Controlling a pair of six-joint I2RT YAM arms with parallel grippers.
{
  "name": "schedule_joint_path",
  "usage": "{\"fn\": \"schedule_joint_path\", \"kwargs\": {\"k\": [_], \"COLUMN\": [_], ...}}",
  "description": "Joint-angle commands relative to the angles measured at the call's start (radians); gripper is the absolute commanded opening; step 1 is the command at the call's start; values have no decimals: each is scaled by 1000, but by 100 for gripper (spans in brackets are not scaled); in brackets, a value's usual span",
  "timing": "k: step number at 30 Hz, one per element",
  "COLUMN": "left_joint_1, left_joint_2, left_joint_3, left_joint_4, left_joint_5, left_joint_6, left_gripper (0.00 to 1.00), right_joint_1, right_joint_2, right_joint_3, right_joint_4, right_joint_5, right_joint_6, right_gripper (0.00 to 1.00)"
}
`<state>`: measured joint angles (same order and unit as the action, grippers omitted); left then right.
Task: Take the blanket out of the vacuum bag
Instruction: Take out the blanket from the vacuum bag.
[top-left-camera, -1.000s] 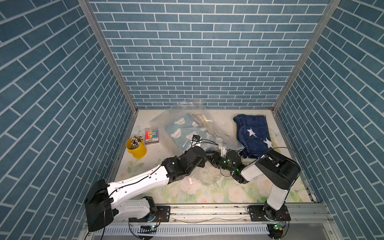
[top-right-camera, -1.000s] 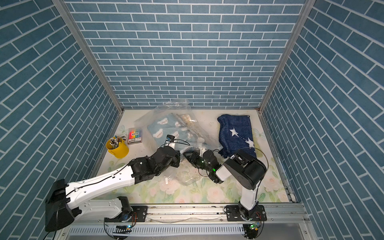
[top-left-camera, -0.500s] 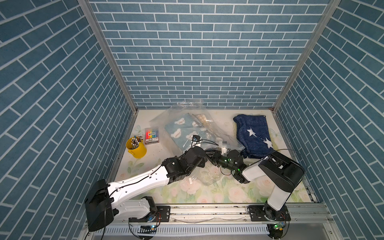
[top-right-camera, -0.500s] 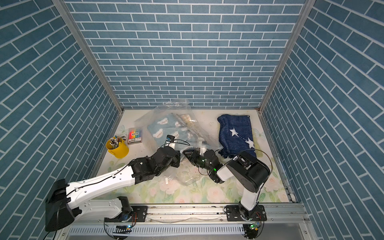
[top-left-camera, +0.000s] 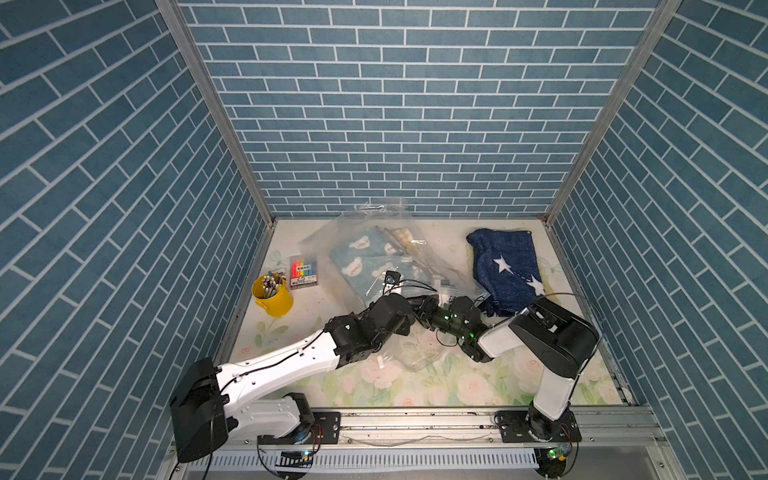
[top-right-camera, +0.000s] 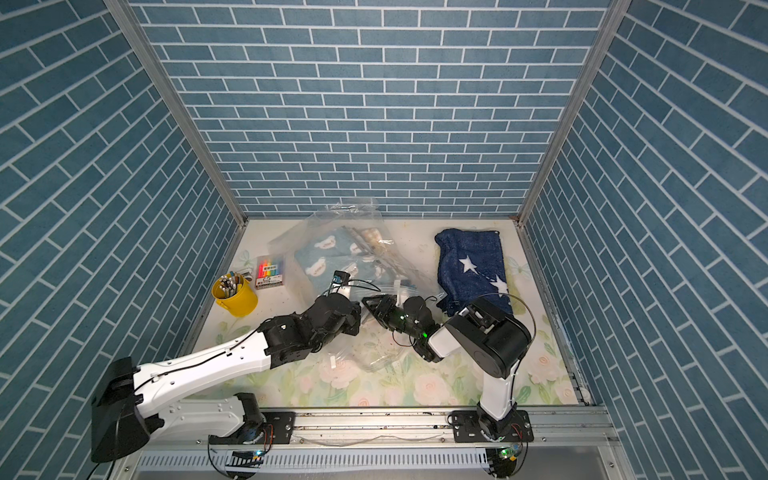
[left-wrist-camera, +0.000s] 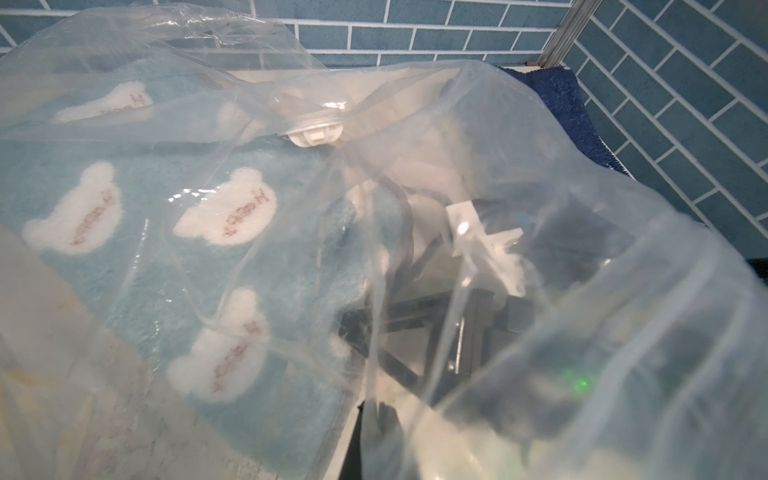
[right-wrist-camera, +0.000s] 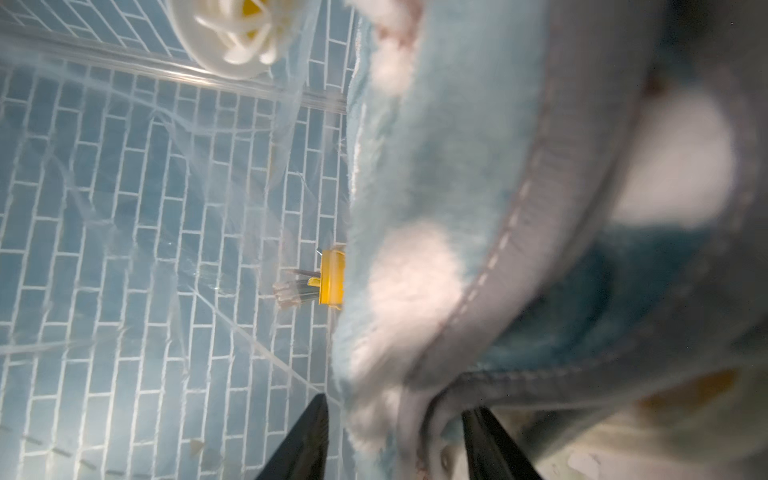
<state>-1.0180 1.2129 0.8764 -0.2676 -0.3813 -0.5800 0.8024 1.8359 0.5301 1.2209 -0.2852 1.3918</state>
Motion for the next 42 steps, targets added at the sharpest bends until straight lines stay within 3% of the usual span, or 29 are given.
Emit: {"fn": "schedule_joint_path", "kwargs": {"k": [1, 27, 29, 35, 36, 42], "left_joint_1": [-4, -4, -4, -3, -3, -2], "left_joint_2": [-3, 4, 5, -25, -31, -29], "left_joint_3": [-22, -24, -20, 8, 14, 45], "left_joint_4": [17, 36, 31, 2, -2, -18], "left_joint_5": [-14, -24, -24, -54, -62, -82], "left_joint_6": [-3, 4, 4, 25, 32, 47], "left_gripper": [5, 6, 6, 1, 0, 0], "right_joint_1": [4, 17, 17, 20, 20, 32], "right_joint_2": [16, 156, 155, 22, -7, -71], "right_joint_3": [-24, 132, 149, 148, 151, 173], "right_joint_4": [62, 78, 68, -38, -66, -134], "right_joint_5": [4, -20, -17, 3, 3, -9], "right_joint_6": [41, 65, 63, -8, -28, -67], "right_gripper": [53, 56, 50, 4, 0, 0]}}
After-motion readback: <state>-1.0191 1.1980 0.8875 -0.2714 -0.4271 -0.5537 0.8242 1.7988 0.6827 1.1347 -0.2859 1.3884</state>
